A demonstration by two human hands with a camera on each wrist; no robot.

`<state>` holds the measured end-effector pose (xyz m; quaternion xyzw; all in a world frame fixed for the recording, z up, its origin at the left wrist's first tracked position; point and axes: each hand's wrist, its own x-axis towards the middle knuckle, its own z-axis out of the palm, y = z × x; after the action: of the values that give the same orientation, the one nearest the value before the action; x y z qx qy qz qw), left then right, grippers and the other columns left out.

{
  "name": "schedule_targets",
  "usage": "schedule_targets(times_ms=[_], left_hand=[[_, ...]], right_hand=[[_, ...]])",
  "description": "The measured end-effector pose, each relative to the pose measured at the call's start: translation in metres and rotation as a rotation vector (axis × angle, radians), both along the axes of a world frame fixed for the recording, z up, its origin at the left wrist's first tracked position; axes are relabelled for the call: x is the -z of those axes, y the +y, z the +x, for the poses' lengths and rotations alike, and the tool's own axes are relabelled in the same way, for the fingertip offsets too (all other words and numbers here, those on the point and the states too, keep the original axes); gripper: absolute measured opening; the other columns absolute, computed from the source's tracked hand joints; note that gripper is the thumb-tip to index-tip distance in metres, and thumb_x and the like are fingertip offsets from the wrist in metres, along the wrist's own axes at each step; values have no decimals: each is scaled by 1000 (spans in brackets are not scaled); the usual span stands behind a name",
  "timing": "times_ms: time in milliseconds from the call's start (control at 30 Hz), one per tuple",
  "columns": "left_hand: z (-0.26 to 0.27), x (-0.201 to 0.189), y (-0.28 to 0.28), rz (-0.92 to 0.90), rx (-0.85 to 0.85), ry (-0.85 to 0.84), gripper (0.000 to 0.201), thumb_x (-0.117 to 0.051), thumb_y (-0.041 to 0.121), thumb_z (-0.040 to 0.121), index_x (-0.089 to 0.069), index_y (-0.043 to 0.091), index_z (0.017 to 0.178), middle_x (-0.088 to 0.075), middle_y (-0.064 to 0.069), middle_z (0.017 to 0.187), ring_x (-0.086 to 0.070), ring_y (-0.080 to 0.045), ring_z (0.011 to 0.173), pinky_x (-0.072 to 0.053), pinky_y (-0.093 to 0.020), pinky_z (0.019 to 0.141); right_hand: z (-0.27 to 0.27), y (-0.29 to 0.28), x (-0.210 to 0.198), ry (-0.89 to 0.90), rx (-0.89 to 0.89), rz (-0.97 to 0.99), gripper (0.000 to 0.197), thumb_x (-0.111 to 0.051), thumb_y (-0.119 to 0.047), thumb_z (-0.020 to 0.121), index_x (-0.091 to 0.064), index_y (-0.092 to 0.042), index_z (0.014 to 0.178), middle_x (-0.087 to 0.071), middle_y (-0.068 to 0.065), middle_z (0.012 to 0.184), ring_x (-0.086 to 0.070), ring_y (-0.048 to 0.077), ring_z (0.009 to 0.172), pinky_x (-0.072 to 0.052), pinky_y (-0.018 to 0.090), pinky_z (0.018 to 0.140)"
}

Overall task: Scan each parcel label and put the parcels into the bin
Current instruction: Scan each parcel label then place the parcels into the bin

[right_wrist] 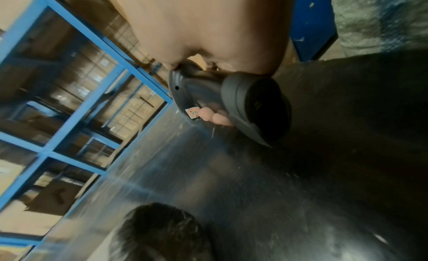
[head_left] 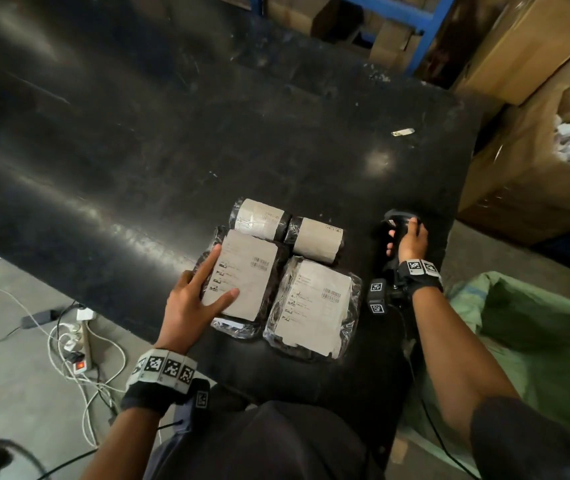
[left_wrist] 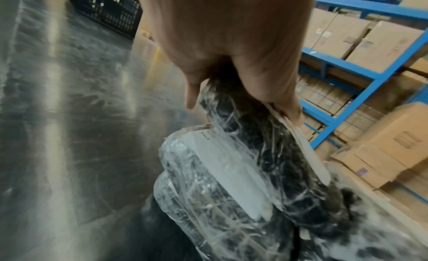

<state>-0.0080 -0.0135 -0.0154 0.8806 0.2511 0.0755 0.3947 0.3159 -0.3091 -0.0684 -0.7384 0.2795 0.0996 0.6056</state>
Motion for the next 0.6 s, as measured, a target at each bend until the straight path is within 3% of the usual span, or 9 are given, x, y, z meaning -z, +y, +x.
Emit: schedule_targets(times_ms=[67,167,300,367,500,567,600], left_hand=[[2,-9,-6,34,-25,-49,75,-75,42,84,-39,46,149,-57,-5,102,-61,-13,85,-52,-28,83],[9,-28,-11,109,-68,-118,69,-77,36,84,-48,38,146,-56,-8,99,-61,-20,81,-41,-17,72],[24,-55,-18,126,-143,-228,69,-77,37,85,-46,43,146,-51,-8,101,-58,-17,78,-52,-33,79],[36,-73,-28,118,-187,-309,69,-76,38,85,-44,45,146,-49,-7,103,-58,-17,80,-50,-32,82],[67,-92,-54,136,-193,-457,68,-75,40,87,-45,40,148,-47,-6,104,-57,-17,80,-46,-22,79],[83,-97,-71,115,-175,-517,68,-75,38,88,-45,34,149,-46,-7,104,-55,-16,79,-40,-5,73],[89,-98,-80,101,-169,-543,68,-75,36,88,-46,30,149,-44,-7,103,-54,-16,77,-38,-2,70]], right_hand=[[-13,-2,-16,-41,-34,1,48,-35,-44,102,-40,-19,142,-64,14,97,-44,17,44,-36,16,33],[-38,-5,-46,-147,-101,25,47,-33,-45,102,-46,-15,135,-67,19,99,-45,14,37,-37,19,34],[-82,-7,-105,-250,-142,104,44,-29,-45,104,-45,-18,135,-66,12,92,-47,17,45,-39,23,39],[-107,-11,-137,-276,-137,175,44,-31,-49,103,-44,-24,136,-69,8,94,-50,16,49,-42,24,42],[-152,-12,-185,-302,-143,284,42,-34,-53,101,-47,-31,135,-73,6,100,-55,17,54,-46,26,46],[-172,-13,-206,-318,-150,329,40,-34,-53,101,-49,-33,133,-74,5,100,-56,18,56,-46,28,50],[-181,-14,-215,-326,-154,347,40,-34,-53,101,-50,-32,132,-74,6,100,-56,18,56,-46,29,50]])
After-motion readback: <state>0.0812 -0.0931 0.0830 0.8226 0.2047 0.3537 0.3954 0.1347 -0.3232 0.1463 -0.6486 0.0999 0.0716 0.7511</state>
